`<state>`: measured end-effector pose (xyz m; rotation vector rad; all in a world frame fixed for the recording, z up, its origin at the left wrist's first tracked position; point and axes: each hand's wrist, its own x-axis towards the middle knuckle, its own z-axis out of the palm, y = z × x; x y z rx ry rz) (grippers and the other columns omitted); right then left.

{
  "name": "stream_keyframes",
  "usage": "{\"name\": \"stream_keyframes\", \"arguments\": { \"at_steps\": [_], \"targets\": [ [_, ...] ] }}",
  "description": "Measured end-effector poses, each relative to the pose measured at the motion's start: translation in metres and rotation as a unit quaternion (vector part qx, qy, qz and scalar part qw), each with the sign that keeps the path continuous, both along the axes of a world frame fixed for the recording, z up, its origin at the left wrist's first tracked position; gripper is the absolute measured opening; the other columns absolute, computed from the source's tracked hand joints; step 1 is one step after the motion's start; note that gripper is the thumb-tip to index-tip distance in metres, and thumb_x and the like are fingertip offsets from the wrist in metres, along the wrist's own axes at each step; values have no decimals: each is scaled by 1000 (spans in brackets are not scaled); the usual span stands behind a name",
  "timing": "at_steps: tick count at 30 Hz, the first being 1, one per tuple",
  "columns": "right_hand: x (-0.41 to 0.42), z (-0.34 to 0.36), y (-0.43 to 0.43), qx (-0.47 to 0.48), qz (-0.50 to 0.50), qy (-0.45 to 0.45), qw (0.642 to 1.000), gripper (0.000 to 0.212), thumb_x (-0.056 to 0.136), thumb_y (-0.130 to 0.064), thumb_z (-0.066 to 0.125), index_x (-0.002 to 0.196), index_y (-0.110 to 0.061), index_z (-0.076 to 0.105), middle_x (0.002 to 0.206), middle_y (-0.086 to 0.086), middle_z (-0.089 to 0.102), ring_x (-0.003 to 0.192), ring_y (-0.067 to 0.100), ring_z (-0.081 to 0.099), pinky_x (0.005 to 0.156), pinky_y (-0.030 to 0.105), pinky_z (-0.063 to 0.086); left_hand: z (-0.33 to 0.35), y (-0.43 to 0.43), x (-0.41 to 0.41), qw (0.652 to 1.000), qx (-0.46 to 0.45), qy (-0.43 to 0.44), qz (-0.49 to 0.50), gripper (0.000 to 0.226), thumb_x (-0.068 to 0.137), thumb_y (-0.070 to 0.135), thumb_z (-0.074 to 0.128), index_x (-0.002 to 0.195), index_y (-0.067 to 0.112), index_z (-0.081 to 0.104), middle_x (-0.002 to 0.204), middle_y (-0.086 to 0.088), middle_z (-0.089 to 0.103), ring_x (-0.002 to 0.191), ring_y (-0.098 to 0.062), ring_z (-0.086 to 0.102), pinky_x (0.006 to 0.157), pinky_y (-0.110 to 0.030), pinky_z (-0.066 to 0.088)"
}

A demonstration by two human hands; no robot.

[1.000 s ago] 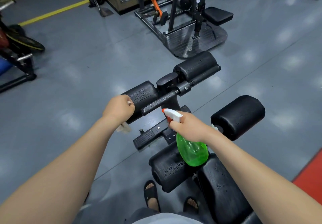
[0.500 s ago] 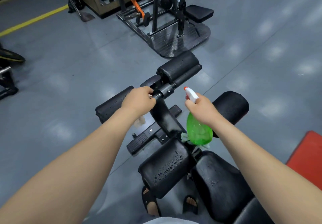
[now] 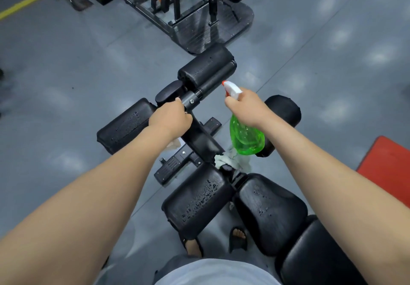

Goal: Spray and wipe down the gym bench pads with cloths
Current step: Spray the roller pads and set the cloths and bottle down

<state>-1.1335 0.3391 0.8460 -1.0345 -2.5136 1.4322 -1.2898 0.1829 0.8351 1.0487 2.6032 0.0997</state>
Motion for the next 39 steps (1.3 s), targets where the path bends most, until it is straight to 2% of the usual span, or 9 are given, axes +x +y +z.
{"name": "stream_keyframes", "arguments": {
  "at_steps": [3,7,11,18,24,29,34,36,39],
  "targets": [
    [-2,0,10,37,8,-25,999,50,97,-23,39,146,-32,46,90,-5,56,63,7,47,60,27,37,-2,2,2,1000,0,8,9,41,96,25,42,130,2,50,72,-3,55,67,-30,55,60,-35,42],
    [-7,1,27,59,-24,-18,998,29,93,-25,37,119,-30,49,95,2,61,88,25,61,67,28,45,-3,3,3,1000,-1,10,9,32,98,26,42,119,3,51,73,-5,58,61,-27,55,60,-35,44],
    [-10,7,44,78,-63,-31,994,56,91,-27,37,146,-28,46,107,12,68,100,35,60,88,38,52,-4,4,3,1000,-13,10,16,44,98,24,42,134,1,47,74,-3,52,75,-32,56,61,-35,41],
    [-1,6,46,58,-46,-37,997,58,91,-31,36,148,-32,44,107,7,69,99,27,63,79,32,49,2,3,7,999,-24,-13,27,54,97,25,42,147,2,40,76,-2,54,82,-33,59,67,-38,49],
    [37,-11,26,-6,-82,29,996,39,96,-48,47,115,-18,62,96,-7,64,87,20,61,87,38,51,24,-11,34,993,89,8,83,19,85,26,42,76,13,52,67,-5,62,65,-31,61,59,-35,50],
    [84,-35,6,-20,-119,49,991,28,99,-48,55,94,-20,55,74,-7,57,64,15,52,59,29,42,30,-16,74,962,195,-107,157,20,85,28,45,83,12,57,69,1,57,64,-25,60,60,-33,47],
    [131,-65,-9,-17,-138,38,990,37,92,-48,64,78,-16,57,74,6,66,71,26,67,61,31,51,23,-13,107,942,239,-162,170,41,88,30,60,127,21,49,115,2,54,94,-16,59,63,-21,38],
    [153,-79,-16,2,-123,10,992,36,96,-43,62,78,-12,60,74,5,68,71,23,63,55,23,42,18,-9,120,938,237,-166,189,39,87,30,60,120,17,46,108,1,53,84,-13,57,59,-27,38],
    [181,-113,-23,-3,-100,-61,993,32,98,-45,57,82,-18,64,75,2,72,70,23,64,63,34,49,11,-2,136,940,218,-165,201,20,84,26,56,82,13,41,72,1,46,63,-19,45,53,-29,32]
  ]
}}
